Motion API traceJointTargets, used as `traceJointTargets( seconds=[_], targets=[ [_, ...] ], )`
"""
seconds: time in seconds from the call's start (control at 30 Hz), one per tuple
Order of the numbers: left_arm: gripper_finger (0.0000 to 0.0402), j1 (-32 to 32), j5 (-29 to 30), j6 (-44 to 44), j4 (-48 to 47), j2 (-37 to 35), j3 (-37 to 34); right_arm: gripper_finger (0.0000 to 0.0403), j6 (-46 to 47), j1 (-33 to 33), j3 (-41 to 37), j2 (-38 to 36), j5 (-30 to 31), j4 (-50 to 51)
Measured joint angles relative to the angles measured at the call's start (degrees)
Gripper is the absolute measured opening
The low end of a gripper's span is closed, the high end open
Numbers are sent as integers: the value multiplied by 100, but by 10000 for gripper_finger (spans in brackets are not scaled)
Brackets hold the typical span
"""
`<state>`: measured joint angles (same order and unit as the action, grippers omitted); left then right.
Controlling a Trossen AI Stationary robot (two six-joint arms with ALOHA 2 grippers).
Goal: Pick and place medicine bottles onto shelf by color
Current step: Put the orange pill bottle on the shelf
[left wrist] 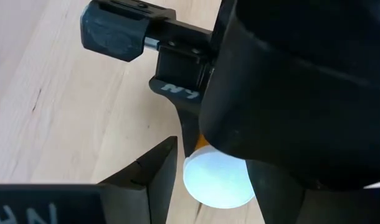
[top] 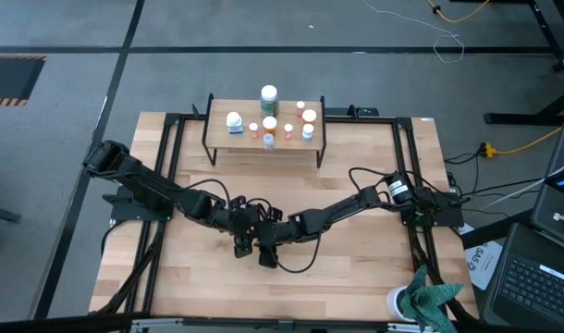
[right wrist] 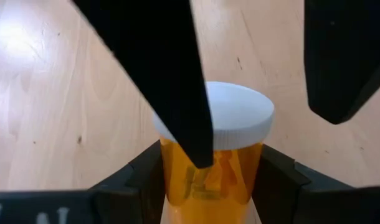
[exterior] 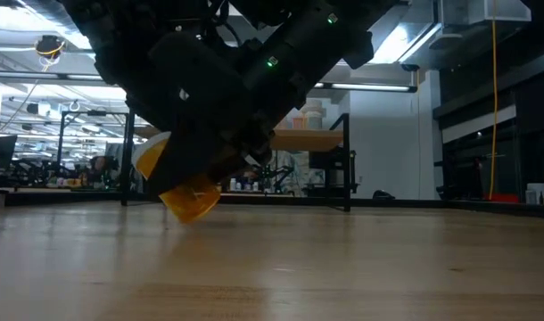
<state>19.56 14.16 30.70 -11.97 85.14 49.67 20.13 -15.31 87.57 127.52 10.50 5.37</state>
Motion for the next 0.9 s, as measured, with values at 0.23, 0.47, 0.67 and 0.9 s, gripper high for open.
traceJointTargets(
  seconds=[0.23,0.47,0.67,0.9],
  targets=[
    [182,62,48,284,-368,-209,37,188,-88,22,24,-4,17,-52],
    [182,223,88,498,-925,-273,28,188,-86,16,24,-4,4,48],
    [182,181,102,509,-1189,-97,22,188,-88,15,13,-2,17,42],
    [182,174,13,173,-540,74,9,188,-91,4,9,0,-41,52]
  ],
)
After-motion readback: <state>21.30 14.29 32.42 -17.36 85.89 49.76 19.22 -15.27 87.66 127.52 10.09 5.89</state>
